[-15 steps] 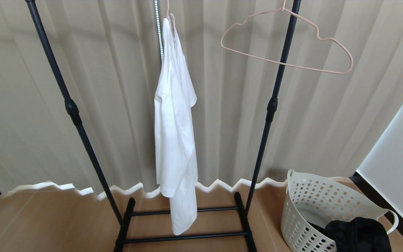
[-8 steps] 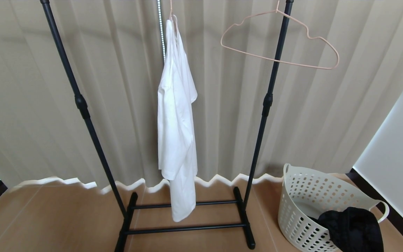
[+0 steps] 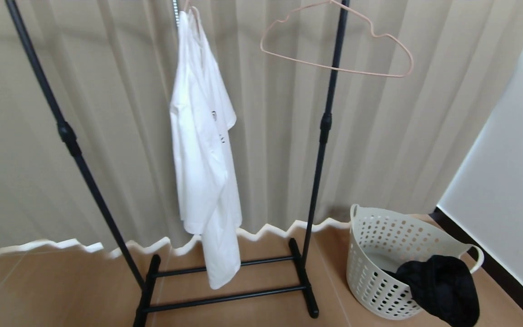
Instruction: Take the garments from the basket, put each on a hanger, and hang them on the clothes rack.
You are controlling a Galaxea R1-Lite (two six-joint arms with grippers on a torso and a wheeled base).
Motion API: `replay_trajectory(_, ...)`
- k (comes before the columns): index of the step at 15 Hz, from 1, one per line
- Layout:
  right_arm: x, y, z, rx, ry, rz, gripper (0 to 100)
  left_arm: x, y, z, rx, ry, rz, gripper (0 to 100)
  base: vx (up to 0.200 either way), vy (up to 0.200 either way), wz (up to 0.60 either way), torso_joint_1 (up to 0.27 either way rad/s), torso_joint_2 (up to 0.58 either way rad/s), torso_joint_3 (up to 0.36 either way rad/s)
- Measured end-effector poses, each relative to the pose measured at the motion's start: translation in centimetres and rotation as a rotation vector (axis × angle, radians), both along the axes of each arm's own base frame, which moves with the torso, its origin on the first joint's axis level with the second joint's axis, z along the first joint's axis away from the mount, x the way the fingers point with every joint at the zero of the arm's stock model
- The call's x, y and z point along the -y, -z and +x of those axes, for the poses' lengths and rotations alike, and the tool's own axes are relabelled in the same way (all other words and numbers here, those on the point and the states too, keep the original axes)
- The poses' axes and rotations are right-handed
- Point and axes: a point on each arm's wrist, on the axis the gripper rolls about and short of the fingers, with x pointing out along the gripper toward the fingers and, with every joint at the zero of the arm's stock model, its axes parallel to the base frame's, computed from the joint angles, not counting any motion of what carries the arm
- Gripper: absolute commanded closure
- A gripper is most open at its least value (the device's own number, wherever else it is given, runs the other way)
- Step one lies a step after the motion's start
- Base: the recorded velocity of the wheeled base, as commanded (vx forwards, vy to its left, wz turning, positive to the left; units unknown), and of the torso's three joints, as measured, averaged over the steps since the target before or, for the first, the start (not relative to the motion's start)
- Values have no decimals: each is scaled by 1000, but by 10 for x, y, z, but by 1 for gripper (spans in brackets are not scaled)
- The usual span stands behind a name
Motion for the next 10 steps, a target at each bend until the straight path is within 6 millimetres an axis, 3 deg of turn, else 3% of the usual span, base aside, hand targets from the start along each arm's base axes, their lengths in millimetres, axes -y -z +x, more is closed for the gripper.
replay_trajectory(3,0,0,0,1,0,1,0,0,0,0,2,0,0,0,0,0,-600,2,1,2)
replay_trajectory(6,0,0,0,4,0,1,0,0,0,0,2,2,1,0,0,0,0,1,51,59)
replay_trajectory(10,0,0,0,1,0,0,0,0,0,0,1,2,1,0,0,-200,0,1,63,57)
